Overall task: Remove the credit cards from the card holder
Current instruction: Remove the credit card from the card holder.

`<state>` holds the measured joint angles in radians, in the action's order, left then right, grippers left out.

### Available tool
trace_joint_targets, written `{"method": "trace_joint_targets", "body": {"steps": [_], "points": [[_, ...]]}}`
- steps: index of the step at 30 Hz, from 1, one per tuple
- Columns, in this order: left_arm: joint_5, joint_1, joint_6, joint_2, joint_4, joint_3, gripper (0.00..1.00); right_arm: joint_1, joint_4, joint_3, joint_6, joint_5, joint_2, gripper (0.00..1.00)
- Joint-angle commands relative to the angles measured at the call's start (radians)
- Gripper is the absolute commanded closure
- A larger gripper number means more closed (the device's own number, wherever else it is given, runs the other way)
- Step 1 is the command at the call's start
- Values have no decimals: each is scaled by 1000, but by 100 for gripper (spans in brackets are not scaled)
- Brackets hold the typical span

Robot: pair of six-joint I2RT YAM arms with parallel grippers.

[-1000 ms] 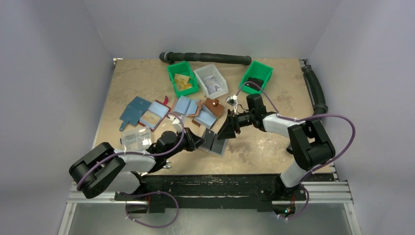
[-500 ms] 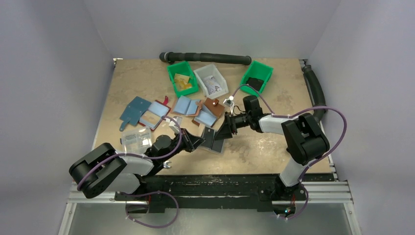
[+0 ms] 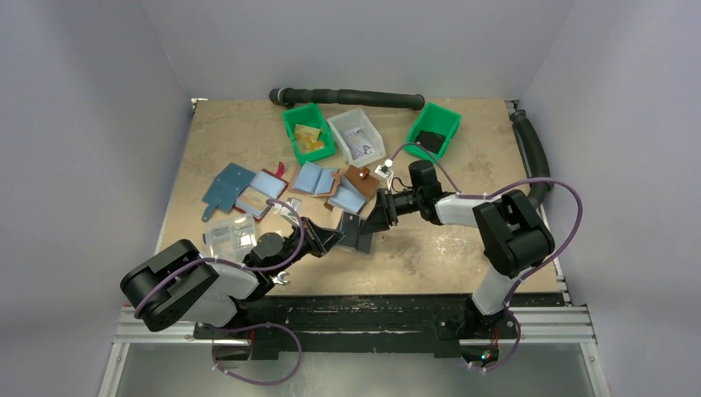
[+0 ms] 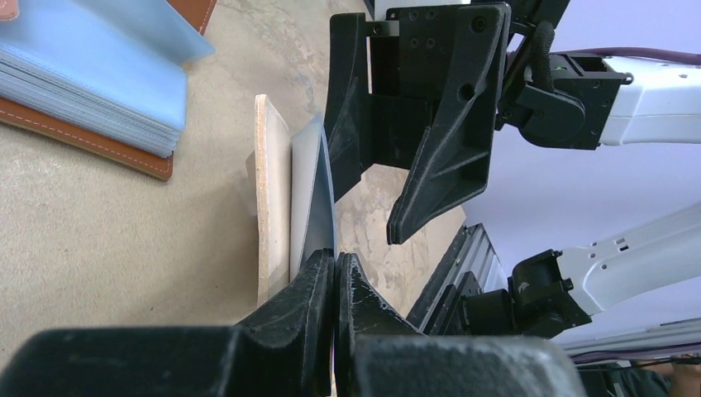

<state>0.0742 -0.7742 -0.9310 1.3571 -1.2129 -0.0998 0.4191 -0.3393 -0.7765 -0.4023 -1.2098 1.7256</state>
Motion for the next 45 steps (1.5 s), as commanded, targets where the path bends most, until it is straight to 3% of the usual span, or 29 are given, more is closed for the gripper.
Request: {"method": "trace_joint_targets", "body": {"steps": [1,26,45], "points": [[2,3,-31,10,-178,1,100,7,-51,5,-41,-17,3,41],[35,3,-112,108,-378,-9,100,17,-229,18,-243,-93,-16,48],[-39,3,-117,92,-257,5,100,19,-260,13,-239,-132,-17,84]]}}
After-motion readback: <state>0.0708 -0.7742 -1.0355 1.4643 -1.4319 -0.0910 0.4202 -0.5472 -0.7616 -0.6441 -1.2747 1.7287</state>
